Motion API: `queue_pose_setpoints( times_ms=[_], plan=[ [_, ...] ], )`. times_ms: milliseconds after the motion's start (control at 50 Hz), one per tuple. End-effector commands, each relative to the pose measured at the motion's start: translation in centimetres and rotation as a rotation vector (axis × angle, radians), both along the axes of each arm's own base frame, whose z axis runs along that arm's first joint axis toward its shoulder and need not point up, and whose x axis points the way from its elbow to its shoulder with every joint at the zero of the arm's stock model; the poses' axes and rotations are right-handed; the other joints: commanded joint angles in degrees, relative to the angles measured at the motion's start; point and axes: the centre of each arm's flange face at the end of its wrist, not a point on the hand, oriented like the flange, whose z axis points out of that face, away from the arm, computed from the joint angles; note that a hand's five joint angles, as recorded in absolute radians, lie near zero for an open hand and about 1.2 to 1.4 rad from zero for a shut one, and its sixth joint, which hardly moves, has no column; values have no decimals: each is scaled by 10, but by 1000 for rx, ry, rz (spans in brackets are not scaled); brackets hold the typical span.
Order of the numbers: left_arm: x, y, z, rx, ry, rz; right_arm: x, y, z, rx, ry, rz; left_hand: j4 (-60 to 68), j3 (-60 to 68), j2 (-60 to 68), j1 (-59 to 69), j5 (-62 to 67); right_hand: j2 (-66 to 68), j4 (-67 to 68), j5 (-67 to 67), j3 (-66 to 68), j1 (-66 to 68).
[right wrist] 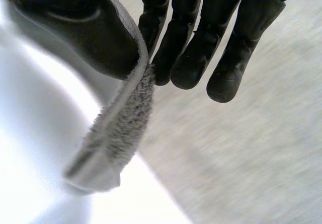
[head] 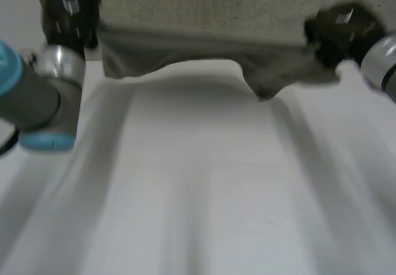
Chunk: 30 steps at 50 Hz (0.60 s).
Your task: Fold the towel.
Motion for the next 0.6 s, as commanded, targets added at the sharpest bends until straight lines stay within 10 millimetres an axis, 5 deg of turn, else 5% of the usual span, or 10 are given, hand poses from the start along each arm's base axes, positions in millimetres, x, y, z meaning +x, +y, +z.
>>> queue_pose_setpoints(
  times_ms=[20,140,220,380,440,500,540,580,600],
  plan=[
    [23,49,-124,397,-132,-31,-3,35,-90,281,132,41,102,103,103,130,109,37,38,31,35,38],
    [34,64,-161,485,-165,-21,-8,51,-134,334,149,41,102,103,103,130,109,37,38,31,35,38],
    [34,64,-175,518,-177,-21,-11,49,-145,304,129,19,102,103,103,130,109,37,38,31,35,38],
    [34,61,-174,504,-172,-18,-24,42,-158,266,121,-49,102,103,103,130,109,37,38,31,35,38],
    [34,60,-173,500,-170,-18,-26,38,-170,298,139,-72,102,103,103,130,109,-190,-189,-196,-192,-189],
    [35,59,-173,500,-168,-15,-28,33,-183,337,152,-97,102,103,103,130,109,-211,-210,-217,-213,-211],
    [37,58,-173,502,-167,-11,-30,31,-187,349,158,-109,102,103,103,130,109,-191,-190,-197,-193,-190],
    [38,58,-173,503,-165,-10,-33,29,-188,361,165,-128,102,103,103,130,109,36,37,30,34,36],
    [38,57,-174,500,-164,-8,-33,29,-188,361,165,-128,102,103,103,130,109,37,38,31,35,38]
  ],
)
